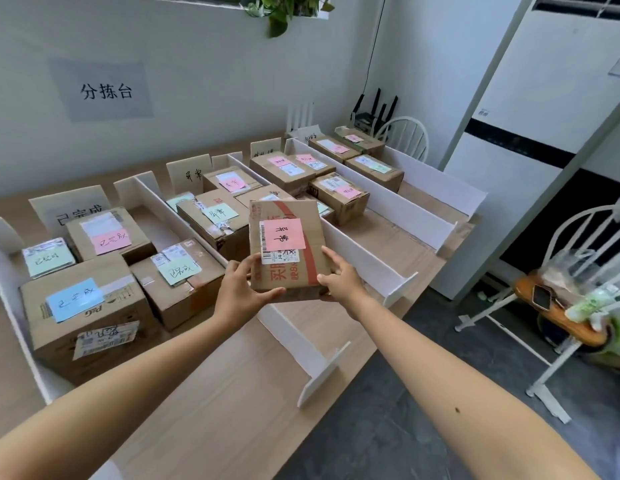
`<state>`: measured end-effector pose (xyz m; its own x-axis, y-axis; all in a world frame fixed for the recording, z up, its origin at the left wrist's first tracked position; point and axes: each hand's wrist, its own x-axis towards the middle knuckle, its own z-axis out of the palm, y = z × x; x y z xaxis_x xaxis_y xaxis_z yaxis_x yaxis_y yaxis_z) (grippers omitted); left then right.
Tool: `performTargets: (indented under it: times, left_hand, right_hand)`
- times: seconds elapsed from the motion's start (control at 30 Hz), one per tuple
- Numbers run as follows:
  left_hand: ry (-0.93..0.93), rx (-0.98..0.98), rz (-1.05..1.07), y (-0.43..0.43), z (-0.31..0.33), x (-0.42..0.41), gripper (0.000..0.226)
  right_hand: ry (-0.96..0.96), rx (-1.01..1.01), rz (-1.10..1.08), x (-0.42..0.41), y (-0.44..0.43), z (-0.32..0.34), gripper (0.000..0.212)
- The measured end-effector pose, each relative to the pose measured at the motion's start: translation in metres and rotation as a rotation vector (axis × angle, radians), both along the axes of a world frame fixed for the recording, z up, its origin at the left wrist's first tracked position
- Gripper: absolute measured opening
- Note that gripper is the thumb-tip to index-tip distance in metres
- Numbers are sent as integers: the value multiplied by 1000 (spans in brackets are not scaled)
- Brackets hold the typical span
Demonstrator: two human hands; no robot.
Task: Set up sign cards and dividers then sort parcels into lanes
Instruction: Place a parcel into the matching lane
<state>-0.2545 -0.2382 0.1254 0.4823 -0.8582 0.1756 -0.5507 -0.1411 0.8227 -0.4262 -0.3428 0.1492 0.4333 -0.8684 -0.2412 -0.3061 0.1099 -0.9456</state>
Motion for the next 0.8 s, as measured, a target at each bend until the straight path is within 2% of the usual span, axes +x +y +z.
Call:
performTargets:
  times: [0.43, 0.8]
  left_hand:
    - [-6, 7, 105, -69, -15, -68, 81]
    - [-107, 85, 171, -105, -24, -104, 79]
  right_hand:
    - [19, 25, 157, -58, -97, 4, 67]
    - [34, 95, 278, -91, -154, -9, 68]
